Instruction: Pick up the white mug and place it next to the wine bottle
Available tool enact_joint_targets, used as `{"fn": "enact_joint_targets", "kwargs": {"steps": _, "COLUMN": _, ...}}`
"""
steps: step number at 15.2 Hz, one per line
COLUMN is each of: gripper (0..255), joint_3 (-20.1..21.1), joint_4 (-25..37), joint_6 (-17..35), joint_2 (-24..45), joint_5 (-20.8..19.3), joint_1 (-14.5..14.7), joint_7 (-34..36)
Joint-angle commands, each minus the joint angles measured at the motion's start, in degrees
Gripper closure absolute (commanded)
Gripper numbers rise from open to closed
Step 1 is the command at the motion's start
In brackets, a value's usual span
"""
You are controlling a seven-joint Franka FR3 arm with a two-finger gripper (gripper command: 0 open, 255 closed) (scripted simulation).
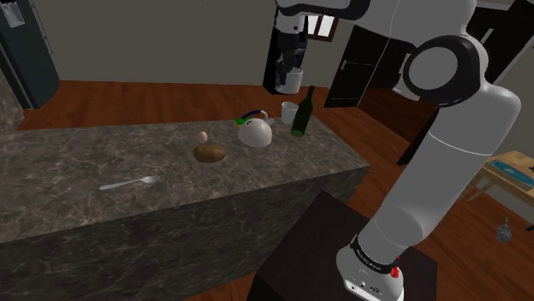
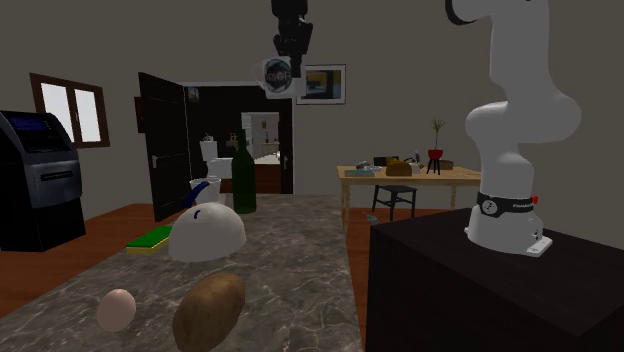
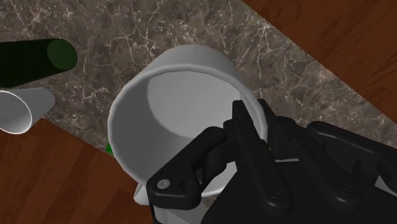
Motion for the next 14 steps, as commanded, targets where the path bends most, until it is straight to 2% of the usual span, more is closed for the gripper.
{"fn": "enact_joint_targets", "kwargs": {"steps": 1, "gripper": 255, "joint_3": -1.15, "joint_4": -0.81, "joint_6": 0.52, "joint_2": -0.54, "joint_5": -0.06, "joint_1": -1.43, "joint_7": -2.64}}
{"fn": "enact_joint_targets", "kwargs": {"steps": 8, "gripper": 255, "joint_3": -5.34, "joint_4": 0.53, "joint_6": 1.31, "joint_2": 0.68, "joint_5": -0.01, "joint_1": -6.60, "joint_7": -11.96}}
{"fn": "enact_joint_targets", "kwargs": {"steps": 14, "gripper": 255, "joint_3": -8.75, "joint_4": 4.82, "joint_6": 1.25, "joint_2": 4.16, "joint_5": 0.72, "joint_1": -11.33, "joint_7": -20.03}}
